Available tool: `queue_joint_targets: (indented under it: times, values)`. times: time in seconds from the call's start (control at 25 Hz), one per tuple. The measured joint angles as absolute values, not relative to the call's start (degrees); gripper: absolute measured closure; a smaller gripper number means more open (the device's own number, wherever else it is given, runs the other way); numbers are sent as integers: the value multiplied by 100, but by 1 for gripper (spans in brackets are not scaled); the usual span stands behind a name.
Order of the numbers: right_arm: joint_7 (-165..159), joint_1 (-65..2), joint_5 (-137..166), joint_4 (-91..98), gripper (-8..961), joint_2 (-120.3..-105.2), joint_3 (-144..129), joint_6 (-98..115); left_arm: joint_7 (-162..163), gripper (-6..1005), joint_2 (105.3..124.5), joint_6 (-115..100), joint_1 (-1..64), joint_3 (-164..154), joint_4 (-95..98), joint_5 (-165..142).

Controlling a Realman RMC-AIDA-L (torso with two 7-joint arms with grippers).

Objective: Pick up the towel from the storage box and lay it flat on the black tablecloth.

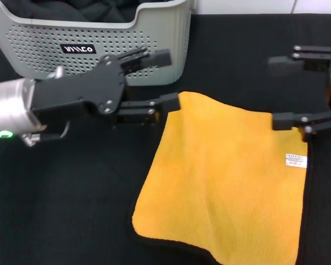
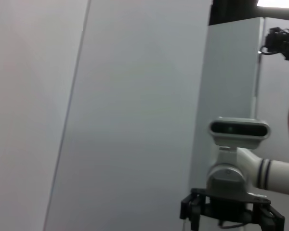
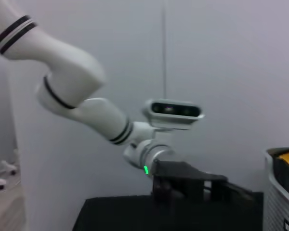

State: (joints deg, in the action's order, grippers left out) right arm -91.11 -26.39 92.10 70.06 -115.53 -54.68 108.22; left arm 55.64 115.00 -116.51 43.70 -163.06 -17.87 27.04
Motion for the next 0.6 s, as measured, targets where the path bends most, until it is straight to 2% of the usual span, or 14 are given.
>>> queue_joint_targets:
  times: [0.2, 0.6]
  values:
    - [-8987, -2841, 9244, 6986, 116, -11564, -5628, 10772, 5752, 110, 11501, -11657, 4913, -16309, -1743, 2156]
    - [-8840, -2827, 9202, 6986, 116, -11583, -5788, 10724, 5727, 111, 11535, -11666, 5027, -16304, -1773, 2172]
